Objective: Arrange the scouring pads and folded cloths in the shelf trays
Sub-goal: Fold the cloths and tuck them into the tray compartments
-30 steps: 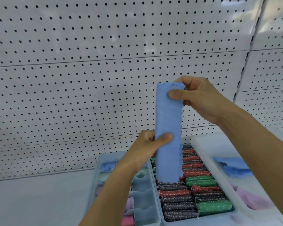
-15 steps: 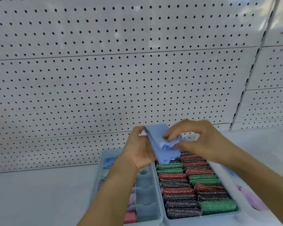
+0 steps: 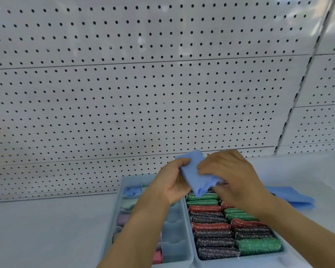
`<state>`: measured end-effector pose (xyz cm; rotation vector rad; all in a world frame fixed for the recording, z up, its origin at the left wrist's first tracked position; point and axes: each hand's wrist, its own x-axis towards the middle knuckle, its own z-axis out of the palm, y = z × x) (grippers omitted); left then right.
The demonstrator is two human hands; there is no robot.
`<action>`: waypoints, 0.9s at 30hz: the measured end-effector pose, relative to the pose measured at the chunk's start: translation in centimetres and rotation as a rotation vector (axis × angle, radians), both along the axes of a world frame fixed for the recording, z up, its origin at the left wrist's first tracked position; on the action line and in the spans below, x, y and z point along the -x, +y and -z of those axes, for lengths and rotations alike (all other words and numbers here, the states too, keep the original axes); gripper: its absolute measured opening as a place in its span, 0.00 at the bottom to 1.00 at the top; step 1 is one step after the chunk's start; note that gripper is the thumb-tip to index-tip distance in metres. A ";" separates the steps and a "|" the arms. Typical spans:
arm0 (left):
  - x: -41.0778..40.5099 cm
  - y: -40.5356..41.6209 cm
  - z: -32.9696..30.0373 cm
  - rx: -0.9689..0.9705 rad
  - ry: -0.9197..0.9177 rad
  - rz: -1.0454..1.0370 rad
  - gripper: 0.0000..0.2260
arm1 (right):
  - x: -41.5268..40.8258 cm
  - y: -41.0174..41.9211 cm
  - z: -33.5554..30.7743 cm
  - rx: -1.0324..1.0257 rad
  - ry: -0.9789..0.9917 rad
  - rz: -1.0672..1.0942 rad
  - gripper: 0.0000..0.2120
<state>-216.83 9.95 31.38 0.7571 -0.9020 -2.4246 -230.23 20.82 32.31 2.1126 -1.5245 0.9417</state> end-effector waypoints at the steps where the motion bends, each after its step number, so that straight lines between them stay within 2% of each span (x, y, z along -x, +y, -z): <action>1: 0.0 0.1 0.4 0.091 -0.029 -0.010 0.17 | -0.5 0.2 -0.7 -0.044 -0.233 0.016 0.10; 2: -0.1 0.3 0.5 0.201 -0.060 -0.023 0.20 | -0.7 0.2 -1.3 -0.112 -0.468 0.015 0.06; 4: -0.8 0.9 0.7 0.420 -0.090 -0.020 0.29 | -0.8 0.1 -2.7 -0.238 -0.864 -0.050 0.04; 5: -1.0 1.2 0.7 0.485 -0.066 -0.001 0.32 | -0.5 -0.1 -3.3 -0.284 -0.995 -0.079 0.04; 7: -1.5 1.9 0.3 0.607 -0.049 0.035 0.31 | 0.1 -0.5 -4.1 -0.398 -1.156 -0.112 0.04; 10: -1.5 2.7 -0.5 0.808 -0.101 0.001 0.25 | 0.1 -0.7 -4.2 -0.539 -1.219 -0.130 0.10; 14: -1.1 3.4 -1.7 0.866 -0.089 -0.238 0.14 | -1.2 -0.6 -3.4 -0.569 -1.325 -0.191 0.19; 17: -1.1 3.7 -1.7 0.923 -0.084 -0.362 0.07 | -1.9 -0.4 -2.6 -0.504 -1.353 -0.211 0.12; 19: -1.4 3.7 -1.9 0.916 -0.046 -0.344 0.04 | -1.8 -0.4 -2.3 -0.441 -1.404 -0.236 0.09; 22: -2.2 3.6 -2.4 0.894 -0.004 -0.277 0.11 | -1.4 -0.3 -2.4 -0.384 -1.406 -0.294 0.08; 25: -2.7 3.2 -2.5 0.888 -0.009 -0.228 0.19 | -1.5 -0.1 -2.7 -0.339 -1.358 -0.313 0.19; 27: -2.9 2.9 -2.6 0.824 0.013 -0.199 0.18 | -1.6 -0.1 -2.7 -0.308 -1.292 -0.292 0.24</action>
